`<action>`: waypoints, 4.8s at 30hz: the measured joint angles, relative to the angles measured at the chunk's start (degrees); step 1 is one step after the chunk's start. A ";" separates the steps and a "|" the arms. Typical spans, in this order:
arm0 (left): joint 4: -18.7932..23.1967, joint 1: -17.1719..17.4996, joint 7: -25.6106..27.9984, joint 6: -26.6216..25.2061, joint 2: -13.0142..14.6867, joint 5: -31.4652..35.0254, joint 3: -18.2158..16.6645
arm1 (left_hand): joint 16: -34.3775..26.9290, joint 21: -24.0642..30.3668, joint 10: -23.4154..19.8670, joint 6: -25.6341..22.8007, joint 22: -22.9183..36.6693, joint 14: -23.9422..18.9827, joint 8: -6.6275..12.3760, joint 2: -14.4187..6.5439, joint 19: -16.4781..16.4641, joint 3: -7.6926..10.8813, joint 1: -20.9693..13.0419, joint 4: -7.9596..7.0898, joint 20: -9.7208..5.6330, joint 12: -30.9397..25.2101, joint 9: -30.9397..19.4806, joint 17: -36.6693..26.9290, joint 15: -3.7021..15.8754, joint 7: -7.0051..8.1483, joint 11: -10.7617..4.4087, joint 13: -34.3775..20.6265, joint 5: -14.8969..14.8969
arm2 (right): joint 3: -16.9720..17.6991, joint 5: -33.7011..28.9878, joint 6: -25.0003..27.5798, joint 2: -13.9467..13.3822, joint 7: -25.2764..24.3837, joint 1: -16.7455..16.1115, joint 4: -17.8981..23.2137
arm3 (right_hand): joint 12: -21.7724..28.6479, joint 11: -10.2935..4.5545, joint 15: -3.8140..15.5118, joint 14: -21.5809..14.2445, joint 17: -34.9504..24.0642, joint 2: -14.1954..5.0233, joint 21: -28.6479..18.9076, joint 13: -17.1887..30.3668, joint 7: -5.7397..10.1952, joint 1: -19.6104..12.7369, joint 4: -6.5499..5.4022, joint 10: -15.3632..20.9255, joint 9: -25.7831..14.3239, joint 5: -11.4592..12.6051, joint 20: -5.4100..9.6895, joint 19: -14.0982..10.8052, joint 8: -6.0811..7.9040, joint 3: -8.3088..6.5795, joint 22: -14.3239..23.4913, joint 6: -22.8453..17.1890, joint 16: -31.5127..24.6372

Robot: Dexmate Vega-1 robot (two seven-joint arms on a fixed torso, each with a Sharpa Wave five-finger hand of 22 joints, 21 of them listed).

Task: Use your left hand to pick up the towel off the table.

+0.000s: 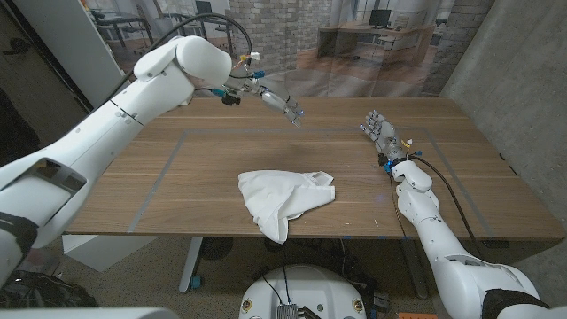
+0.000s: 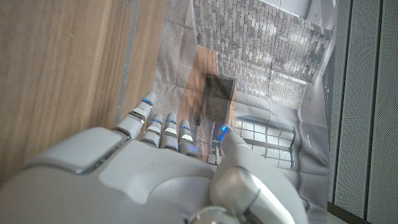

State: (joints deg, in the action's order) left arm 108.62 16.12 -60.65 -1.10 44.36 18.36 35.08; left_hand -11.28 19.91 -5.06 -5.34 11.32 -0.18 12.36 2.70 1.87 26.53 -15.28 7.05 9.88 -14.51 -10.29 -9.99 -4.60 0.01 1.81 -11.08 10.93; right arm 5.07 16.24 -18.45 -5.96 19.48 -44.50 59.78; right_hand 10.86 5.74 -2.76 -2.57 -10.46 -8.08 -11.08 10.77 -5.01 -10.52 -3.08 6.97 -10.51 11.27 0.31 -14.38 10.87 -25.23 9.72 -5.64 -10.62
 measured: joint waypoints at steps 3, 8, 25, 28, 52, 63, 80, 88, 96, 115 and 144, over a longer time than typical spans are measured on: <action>0.35 -0.40 -1.02 -0.02 -0.18 0.80 0.41 | 0.00 0.00 -0.44 -0.61 0.00 -0.19 0.00 -0.05 -0.33 0.18 -0.39 0.17 -0.05 0.00 0.00 0.00 0.19 0.00 -0.17 0.00 0.00 | 0.08 0.09 -0.01 0.04 0.00 -0.35 0.40 | 0.00 0.00 0.00 0.00 -0.09 0.24 0.00 0.00 0.00 0.24 0.00 0.00 0.00 0.00 0.00 0.00 0.00 0.00 0.00 0.00 0.00; 0.71 -1.10 -2.48 -0.03 -0.59 1.84 1.05 | 0.00 0.00 -1.15 -0.61 -0.14 -0.71 0.00 -0.05 -0.93 0.17 -1.30 0.64 -0.04 -0.01 0.00 0.00 0.48 0.00 -0.26 0.00 0.00 | 0.25 0.25 -0.02 0.06 -0.22 -0.80 0.96 | 0.00 0.00 0.00 0.00 -0.09 0.23 0.00 0.00 0.00 0.23 0.00 0.00 0.00 0.00 0.00 0.00 0.00 0.00 0.00 0.00 0.00; -0.12 -3.70 -7.31 1.07 -2.53 5.33 3.54 | -0.82 0.00 -3.74 -3.89 -0.13 -4.43 0.45 0.56 -2.37 0.14 -4.02 1.61 -0.65 -0.55 0.01 -0.29 1.26 0.41 -1.22 0.01 0.00 | 0.40 0.40 -0.53 0.15 -0.36 -0.28 -0.15 | 0.00 -0.01 0.01 0.00 -0.08 0.23 0.00 0.00 0.00 0.23 -0.49 -0.01 0.00 0.00 -0.32 -0.32 0.00 0.00 0.00 0.01 0.00; -0.24 -3.86 -7.78 1.36 -2.68 5.79 3.70 | -0.82 0.23 -4.22 -4.01 -0.13 -4.67 0.44 0.90 -2.69 0.16 -4.55 2.05 -0.96 -0.55 0.02 -0.29 1.49 0.52 -1.09 0.01 0.00 | 0.40 0.40 -0.61 0.15 -0.30 0.07 -0.74 | 0.00 -0.01 0.01 0.00 -0.08 0.23 0.00 0.00 0.00 0.23 -0.49 -0.01 0.00 0.00 -0.32 -0.31 0.00 0.00 0.00 0.01 0.00; 1.35 -4.15 -10.24 4.51 -4.26 12.10 5.50 | -1.46 0.47 -7.76 -6.75 -0.12 -8.98 0.88 2.79 -5.64 0.46 -12.31 3.17 -1.28 -1.18 -0.26 -0.56 3.06 0.62 -2.17 -0.53 1.15 | 0.66 0.68 -1.41 0.23 0.36 0.76 -2.69 | 0.00 -0.18 0.01 0.01 -0.07 0.46 0.00 0.00 -0.01 0.46 -0.49 0.45 0.00 0.00 -0.31 -0.31 0.00 0.00 0.00 -0.62 0.00; 1.91 -3.52 -11.10 6.36 -4.81 14.29 5.85 | -1.45 0.47 -7.33 -5.91 -0.12 -8.98 0.45 4.08 -6.06 0.46 -16.08 3.17 -1.06 -0.87 -0.26 -0.55 3.06 0.42 -2.42 -0.53 1.81 | 0.78 0.75 -1.41 0.23 0.36 0.35 -2.17 | 0.00 -0.02 0.01 0.01 -0.06 0.76 0.00 0.00 -0.01 0.76 -0.67 0.62 0.00 0.00 -0.31 -0.31 0.00 0.18 0.00 -0.61 0.00; 1.52 -3.75 -14.05 10.92 -6.56 16.58 7.67 | -0.33 -0.01 0.07 3.65 0.03 -6.63 -2.00 3.66 -6.37 0.25 -28.21 2.95 -1.37 2.03 -0.53 -0.82 2.61 -2.38 -2.60 -1.47 3.98 | 0.77 0.76 -1.02 0.29 0.04 -0.07 -1.77 | 0.00 -0.02 0.01 0.01 -0.06 0.76 0.00 0.00 -0.01 0.76 -0.91 0.61 0.00 0.00 -0.31 -0.31 0.00 -0.06 0.00 -0.61 0.00; 0.48 -4.58 -15.95 13.03 -7.72 17.29 9.01 | 0.55 -0.45 3.20 6.99 0.02 -3.25 -2.00 2.39 -5.73 -0.18 -31.40 2.52 -2.02 2.66 -0.52 -0.81 1.93 -2.26 -3.75 -1.81 3.98 | 0.76 0.68 -1.00 0.45 -0.32 -0.17 -1.70 | 0.00 -0.02 0.01 0.01 -0.06 0.44 0.00 0.00 -0.01 1.08 -1.14 0.61 0.00 0.00 -0.31 -0.31 0.00 0.17 0.00 -0.61 0.00; -0.43 -5.94 -17.36 14.42 -8.18 17.13 10.83 | 0.91 -1.81 4.10 7.64 0.02 -0.58 -1.73 1.81 -2.91 -0.76 -32.71 1.93 -1.24 2.66 -0.79 -0.81 0.99 -2.22 -4.27 -2.12 3.98 | 0.72 0.58 -1.01 0.66 -0.68 -0.18 -1.69 | 0.00 -0.02 0.01 0.01 -0.06 0.44 0.00 0.00 -0.01 1.07 -1.14 0.61 0.00 0.00 -0.28 -0.33 0.00 0.17 0.00 -0.60 -0.20; -0.96 -8.80 -18.17 15.82 -6.79 16.03 15.80 | 0.91 -3.00 5.39 9.24 0.29 1.52 -1.73 2.04 -1.21 -2.62 -32.94 1.00 -0.77 1.98 -1.32 -1.09 0.37 -2.66 -3.30 -2.79 3.98 | 0.56 0.18 -1.35 1.14 -1.84 -0.96 -0.78 | 0.45 0.21 0.01 -0.63 -0.06 0.67 0.00 0.00 -0.22 1.30 -1.36 0.85 0.00 0.00 0.01 -0.62 0.00 -0.07 0.00 -0.81 -0.19; 3.57 -4.03 -18.30 17.20 -4.12 20.31 15.23 | 0.66 -3.00 5.83 9.87 0.27 1.96 -1.33 2.04 -0.92 -4.03 -32.93 0.07 -1.07 0.87 -1.58 -1.07 0.48 -3.07 -3.14 -3.72 3.98 | 0.08 -0.66 0.29 1.85 -4.77 -6.18 6.92 | 0.45 0.10 0.01 -0.62 -0.05 0.67 0.00 0.00 -0.11 1.30 -1.36 1.34 0.00 0.00 -0.20 -0.83 0.00 -0.07 0.00 -1.33 -0.19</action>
State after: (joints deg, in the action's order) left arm 112.19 12.09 -78.95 16.10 40.24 38.67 50.31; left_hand -10.62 16.91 0.77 4.53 11.59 1.78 11.03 4.73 0.95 22.50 -48.22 7.12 8.80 -13.64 -11.87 -11.07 -4.11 -3.07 -1.33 -14.80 14.91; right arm 5.15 15.58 -18.16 -4.11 14.71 -50.68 66.70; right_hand 11.31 5.85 -2.75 -3.19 -10.51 -7.41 -11.08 10.77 -5.12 -9.22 -4.44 8.31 -10.51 11.27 0.10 -15.21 10.87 -25.30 9.72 -6.97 -10.80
